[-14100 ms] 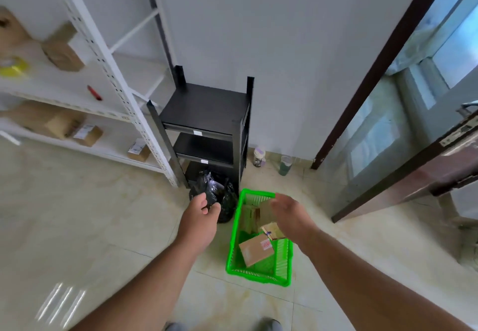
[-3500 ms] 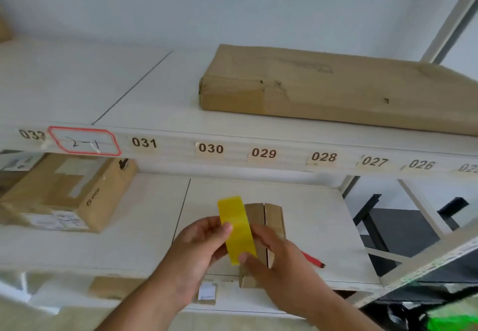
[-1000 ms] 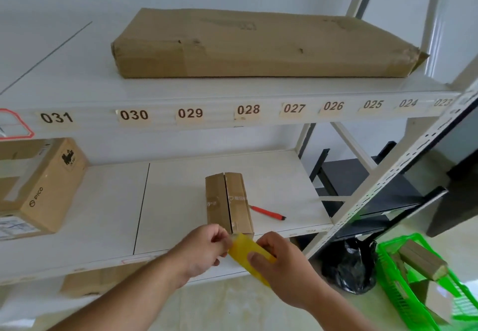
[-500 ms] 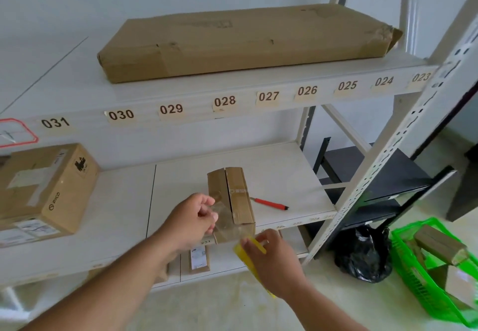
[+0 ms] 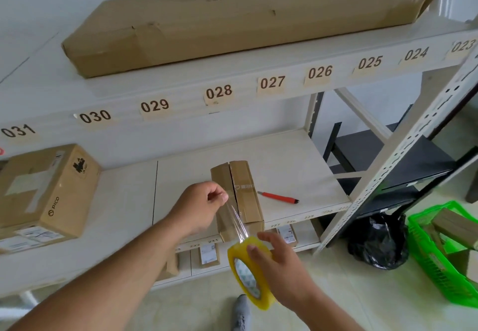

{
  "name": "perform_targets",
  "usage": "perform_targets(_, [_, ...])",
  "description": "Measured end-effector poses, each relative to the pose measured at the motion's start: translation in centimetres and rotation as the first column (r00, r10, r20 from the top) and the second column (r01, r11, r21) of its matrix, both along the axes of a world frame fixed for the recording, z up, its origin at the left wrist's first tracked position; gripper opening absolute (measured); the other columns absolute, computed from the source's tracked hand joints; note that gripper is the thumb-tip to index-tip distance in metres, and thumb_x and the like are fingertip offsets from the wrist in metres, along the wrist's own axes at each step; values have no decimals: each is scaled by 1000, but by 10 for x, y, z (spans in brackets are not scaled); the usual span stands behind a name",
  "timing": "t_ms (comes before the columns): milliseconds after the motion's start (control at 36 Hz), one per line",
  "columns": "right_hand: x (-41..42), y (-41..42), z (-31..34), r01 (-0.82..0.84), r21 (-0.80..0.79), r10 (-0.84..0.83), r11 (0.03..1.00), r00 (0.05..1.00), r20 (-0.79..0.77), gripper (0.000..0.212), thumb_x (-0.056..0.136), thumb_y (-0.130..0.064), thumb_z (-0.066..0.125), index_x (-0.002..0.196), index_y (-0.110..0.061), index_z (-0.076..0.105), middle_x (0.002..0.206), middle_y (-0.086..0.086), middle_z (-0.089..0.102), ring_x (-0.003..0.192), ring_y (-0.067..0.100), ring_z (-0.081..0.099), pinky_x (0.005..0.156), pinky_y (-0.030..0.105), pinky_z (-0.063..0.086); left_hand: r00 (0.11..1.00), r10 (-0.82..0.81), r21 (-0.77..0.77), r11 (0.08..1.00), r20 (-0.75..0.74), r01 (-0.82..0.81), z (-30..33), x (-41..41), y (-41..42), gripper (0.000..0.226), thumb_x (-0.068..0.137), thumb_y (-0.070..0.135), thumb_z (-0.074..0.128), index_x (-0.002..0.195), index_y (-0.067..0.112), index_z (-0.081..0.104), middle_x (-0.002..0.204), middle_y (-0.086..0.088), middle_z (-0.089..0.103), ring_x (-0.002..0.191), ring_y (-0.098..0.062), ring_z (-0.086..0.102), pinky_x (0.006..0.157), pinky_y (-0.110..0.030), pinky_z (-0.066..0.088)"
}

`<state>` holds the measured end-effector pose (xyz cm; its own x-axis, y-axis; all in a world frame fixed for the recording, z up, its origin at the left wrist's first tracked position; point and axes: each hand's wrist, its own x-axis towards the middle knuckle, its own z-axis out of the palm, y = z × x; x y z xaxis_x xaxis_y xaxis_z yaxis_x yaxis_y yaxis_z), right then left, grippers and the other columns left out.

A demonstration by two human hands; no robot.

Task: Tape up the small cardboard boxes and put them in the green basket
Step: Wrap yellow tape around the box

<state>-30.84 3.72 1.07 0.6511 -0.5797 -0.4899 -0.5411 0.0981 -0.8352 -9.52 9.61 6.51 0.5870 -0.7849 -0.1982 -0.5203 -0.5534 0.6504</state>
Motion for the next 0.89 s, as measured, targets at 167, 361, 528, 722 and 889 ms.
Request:
perform_targets(167, [26,-7,-50,19,3,-17,1000,945,-327,68,87,-74,50,139,-30,49,111,-3,69,87,17,72,80,33,59,995,34,-30,999,92,-32,-15,68,-66,13,98,26,60,90,21,69,97,7,70,91,-12,64,83,-26,50])
perform_targets(361, [45,-18,-82,-63,55,80,997,898,-433,36,99,-55,49,131,-40,57,130,-11,61,111,7,60,104,25,47,998,61,84,995,-9,-60,-62,131,-131,16,99,19,57,85,14,65,90,1,63,91,-20,60,78,-25,41])
perform_targets(528, [69,-18,-90,-1,64,26,998,922,-387,43,87,-84,34,98,-46,51,108,-10,62,98,5,58,93,16,44,947,210,187,968,-245,-166,-88,143,-165,24,101,10,44,80,17,54,88,-2,63,77,-15,61,64,-24,46])
perform_targets(722, [80,-22,-84,88,20,-75,996,932,-353,19,103,-54,40,103,-39,51,104,-9,59,97,9,54,88,22,40,966,137,247,966,-221,-80,-94,147,-181,27,102,2,37,81,10,52,97,-16,56,85,-23,53,66,-29,43])
perform_targets(889, [88,-26,-89,64,5,-57,998,921,-386,29,103,-54,39,116,-38,59,102,-7,59,97,13,54,87,23,41,984,79,256,966,-158,-37,-101,154,-185,22,100,0,41,81,5,52,99,-17,55,93,-24,53,79,-31,40])
